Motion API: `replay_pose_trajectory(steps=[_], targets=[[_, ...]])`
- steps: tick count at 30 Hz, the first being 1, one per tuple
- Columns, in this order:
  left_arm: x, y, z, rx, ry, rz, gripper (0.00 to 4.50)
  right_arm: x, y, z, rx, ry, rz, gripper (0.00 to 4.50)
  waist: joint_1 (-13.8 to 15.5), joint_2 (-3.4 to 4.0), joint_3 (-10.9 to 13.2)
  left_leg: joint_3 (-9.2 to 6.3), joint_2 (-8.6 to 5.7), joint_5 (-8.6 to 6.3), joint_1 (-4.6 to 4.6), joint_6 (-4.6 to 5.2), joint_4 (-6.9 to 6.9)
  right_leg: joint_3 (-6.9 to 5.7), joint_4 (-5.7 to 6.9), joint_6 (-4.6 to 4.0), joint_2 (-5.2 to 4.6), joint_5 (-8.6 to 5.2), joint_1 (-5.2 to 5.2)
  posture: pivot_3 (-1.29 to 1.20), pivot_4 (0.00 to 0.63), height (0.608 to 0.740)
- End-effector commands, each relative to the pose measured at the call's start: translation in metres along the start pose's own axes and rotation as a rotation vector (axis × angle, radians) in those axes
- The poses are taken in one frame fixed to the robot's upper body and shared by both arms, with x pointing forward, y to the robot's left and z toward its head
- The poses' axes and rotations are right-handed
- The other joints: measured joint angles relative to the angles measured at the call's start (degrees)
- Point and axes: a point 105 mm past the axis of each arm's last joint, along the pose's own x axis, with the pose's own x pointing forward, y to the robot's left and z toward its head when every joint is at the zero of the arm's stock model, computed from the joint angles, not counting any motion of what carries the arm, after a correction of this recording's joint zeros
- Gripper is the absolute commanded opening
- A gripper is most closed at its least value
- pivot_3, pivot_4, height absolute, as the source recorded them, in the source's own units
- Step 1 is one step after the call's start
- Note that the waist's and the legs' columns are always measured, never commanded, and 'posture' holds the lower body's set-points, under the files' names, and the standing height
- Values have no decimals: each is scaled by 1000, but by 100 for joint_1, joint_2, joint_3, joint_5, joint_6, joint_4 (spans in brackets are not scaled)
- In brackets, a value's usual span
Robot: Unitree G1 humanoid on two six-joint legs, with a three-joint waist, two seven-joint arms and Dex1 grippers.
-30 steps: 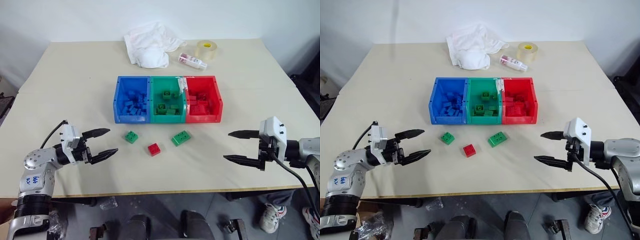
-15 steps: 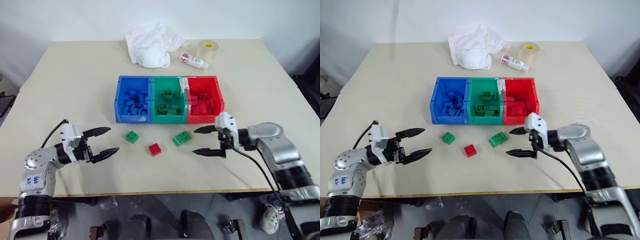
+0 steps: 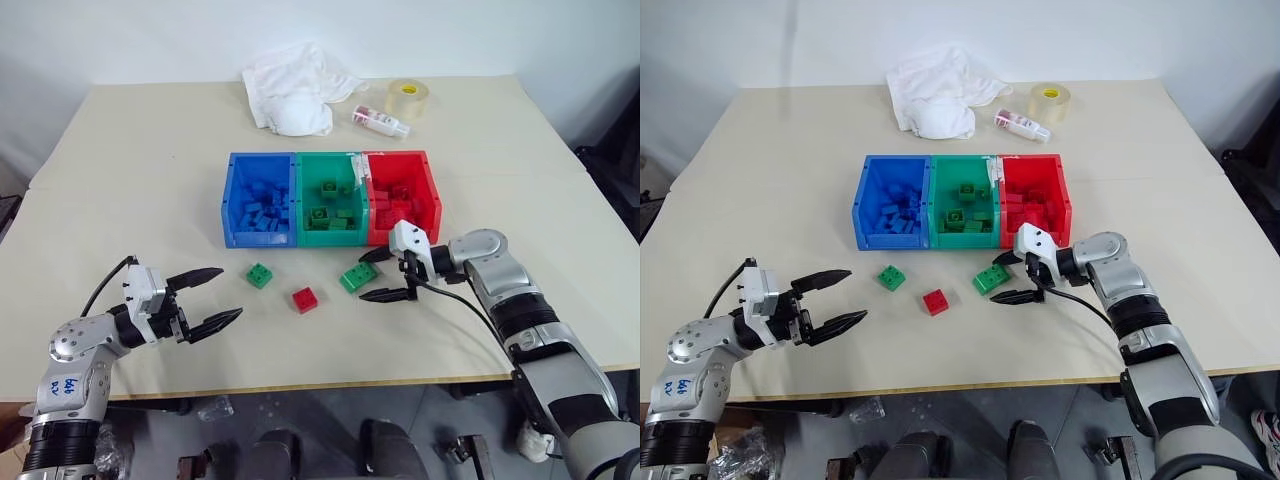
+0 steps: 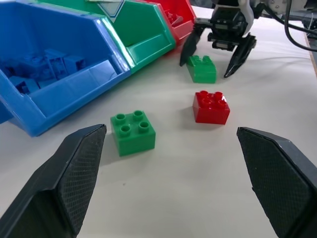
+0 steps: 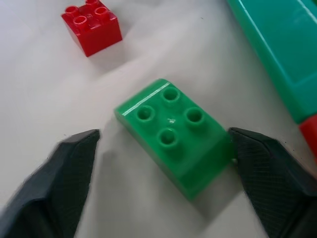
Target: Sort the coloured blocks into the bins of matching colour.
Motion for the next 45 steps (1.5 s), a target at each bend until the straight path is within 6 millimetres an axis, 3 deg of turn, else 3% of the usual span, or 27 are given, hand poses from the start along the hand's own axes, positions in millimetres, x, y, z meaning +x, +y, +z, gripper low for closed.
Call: replay_pose_trajectory(steps=[1, 5, 6, 11, 15, 19, 23, 26, 32, 39, 45], targets=[[-2, -1, 7, 13, -36, 11, 4500, 1, 2, 6, -16, -22, 16, 2881, 0, 0, 0, 0, 0, 0, 0, 0, 0, 0, 0, 0, 0, 0, 0, 0, 150, 740], [-1, -1, 8, 15, -37, 5, 4500, 1, 4, 8, -24, -37, 9, 1497, 8, 0, 0, 0, -1, 0, 0, 0, 0, 0, 0, 0, -1, 0, 0, 0, 150, 740], [0, -1, 8, 15, -39, 2, 4500, 0, 6, 11, -29, -48, 4, 1410, 10, 0, 0, 0, -1, 0, 0, 0, 0, 0, -1, 0, -1, 0, 0, 0, 150, 740], [3, 0, 8, 16, -43, -10, 4500, -11, 14, 25, -45, -93, -37, 1411, 16, 1, 1, -2, -3, 0, -1, 0, 1, 1, 0, 0, -1, 0, 0, 0, 150, 740], [6, 0, 8, 13, -46, -18, 4500, -22, 13, 49, -69, -150, -102, 1411, 17, 1, 1, -1, -2, 0, -1, 0, 1, 1, 0, 0, -1, 0, -1, 0, 150, 740], [10, 2, 7, 10, -50, -30, 4500, -33, -11, 93, -120, -271, -245, 1411, 16, 1, 1, 1, -2, 0, -1, 0, 2, 3, 0, 0, -1, 0, -2, 0, 150, 740], [15, 4, 7, 12, -55, -38, 4500, -38, -36, 113, -124, -318, -349, 1411, 5, 2, 1, 1, -1, 0, 0, -1, -3, 2, 7, 0, 1, 0, -6, 0, 150, 740], [18, 6, 8, 17, -61, -45, 4500, -34, -52, 115, -121, -294, -406, 2484, 3, 1, 1, 1, -5, -1, 0, -1, -2, 3, 15, 0, -2, 0, -8, 0, 150, 740], [21, 9, 9, 22, -67, -50, 4500, -31, -55, 120, -152, -305, -411, 4482, -1, 2, 1, -8, -13, 0, -1, 0, -1, 3, 28, 0, -5, 0, -11, 0, 150, 740], [21, 11, 9, 21, -66, -55, 4500, -41, -27, 114, -184, -320, -316, 4482, 9, 2, 1, -7, -9, 0, -2, 0, -1, 1, 31, 0, -3, 0, -14, 0, 150, 740], [19, 10, 7, 14, -56, -65, 4500, -61, 19, 77, -134, -238, -179, 4482, 45, 1, 1, -12, -12, -1, -3, 1, 4, -1, 25, 0, -6, 0, -4, 0, 150, 740]])
